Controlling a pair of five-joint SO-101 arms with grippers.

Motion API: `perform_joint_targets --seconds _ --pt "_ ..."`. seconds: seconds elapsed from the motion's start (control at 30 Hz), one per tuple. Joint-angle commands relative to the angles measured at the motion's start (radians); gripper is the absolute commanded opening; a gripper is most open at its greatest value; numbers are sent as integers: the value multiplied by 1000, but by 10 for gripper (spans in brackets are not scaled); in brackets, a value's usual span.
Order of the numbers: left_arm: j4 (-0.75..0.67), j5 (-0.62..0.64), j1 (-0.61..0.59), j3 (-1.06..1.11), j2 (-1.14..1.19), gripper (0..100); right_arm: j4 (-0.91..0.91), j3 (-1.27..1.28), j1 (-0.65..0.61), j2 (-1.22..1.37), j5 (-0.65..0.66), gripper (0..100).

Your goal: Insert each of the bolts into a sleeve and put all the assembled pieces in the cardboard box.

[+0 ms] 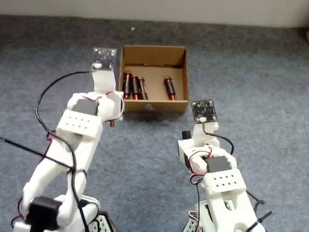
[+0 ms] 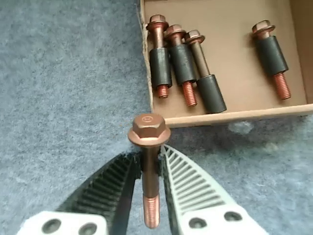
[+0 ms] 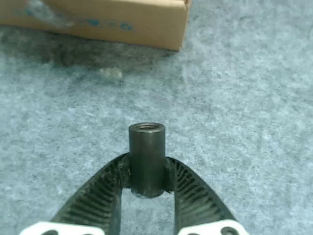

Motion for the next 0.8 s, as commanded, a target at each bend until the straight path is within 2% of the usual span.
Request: perform_joint_targets --seconds 0.0,0.17,0.37,0.57,0.77 --pt "-172 -2 50 168 -174 5 27 -12 -13 -77 -6 6" --pt "-250 0 74 291 -294 5 93 -1 -18 -355 -127 6" --pt "-244 0 148 361 -447 5 104 151 -94 -659 -86 6" --pt "-250 2 199 495 -730 5 104 268 -182 -903 -83 6" --pt "-252 2 196 591 -980 5 73 305 -280 -892 -81 6"
